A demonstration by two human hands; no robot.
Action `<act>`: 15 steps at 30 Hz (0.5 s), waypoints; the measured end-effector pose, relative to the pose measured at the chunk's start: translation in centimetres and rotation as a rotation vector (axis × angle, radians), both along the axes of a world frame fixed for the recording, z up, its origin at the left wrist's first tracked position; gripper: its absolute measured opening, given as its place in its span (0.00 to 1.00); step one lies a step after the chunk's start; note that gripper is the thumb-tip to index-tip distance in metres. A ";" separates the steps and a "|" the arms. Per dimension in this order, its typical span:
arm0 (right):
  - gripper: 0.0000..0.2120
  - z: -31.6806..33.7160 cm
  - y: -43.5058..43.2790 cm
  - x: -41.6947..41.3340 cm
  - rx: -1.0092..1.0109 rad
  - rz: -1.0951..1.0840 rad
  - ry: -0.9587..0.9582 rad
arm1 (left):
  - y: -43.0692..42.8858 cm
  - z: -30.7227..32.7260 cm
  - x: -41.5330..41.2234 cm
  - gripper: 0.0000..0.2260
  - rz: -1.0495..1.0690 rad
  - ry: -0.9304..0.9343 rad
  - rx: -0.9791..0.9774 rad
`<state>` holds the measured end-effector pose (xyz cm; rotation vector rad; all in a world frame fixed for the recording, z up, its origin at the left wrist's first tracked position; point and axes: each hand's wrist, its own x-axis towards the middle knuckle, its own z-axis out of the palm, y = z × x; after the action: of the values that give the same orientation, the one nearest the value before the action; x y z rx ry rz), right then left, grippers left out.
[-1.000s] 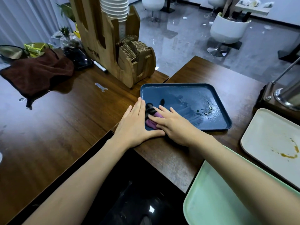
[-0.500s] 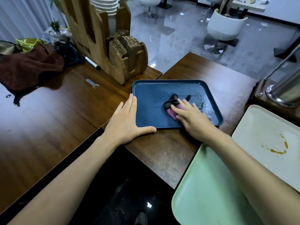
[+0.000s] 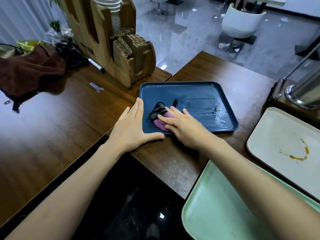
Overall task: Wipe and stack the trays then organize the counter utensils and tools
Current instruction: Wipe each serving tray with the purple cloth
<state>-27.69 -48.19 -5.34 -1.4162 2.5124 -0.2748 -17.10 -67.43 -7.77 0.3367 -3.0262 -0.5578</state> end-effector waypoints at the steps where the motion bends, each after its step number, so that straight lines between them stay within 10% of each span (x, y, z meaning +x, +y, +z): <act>1: 0.22 -0.1 1.3 -0.8 -0.004 -0.053 -0.012 | 0.1 0.1 0.0 0.63 0.003 -0.011 -0.004; 15: 0.27 0.6 8.2 -4.9 -0.019 -0.320 -0.006 | 0.4 2.0 -0.5 0.60 0.077 -0.178 0.031</act>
<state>-32.57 -40.03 -4.76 -1.0103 2.7313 -0.3594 -17.63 -67.03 -5.72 0.5297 -3.1594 -0.6002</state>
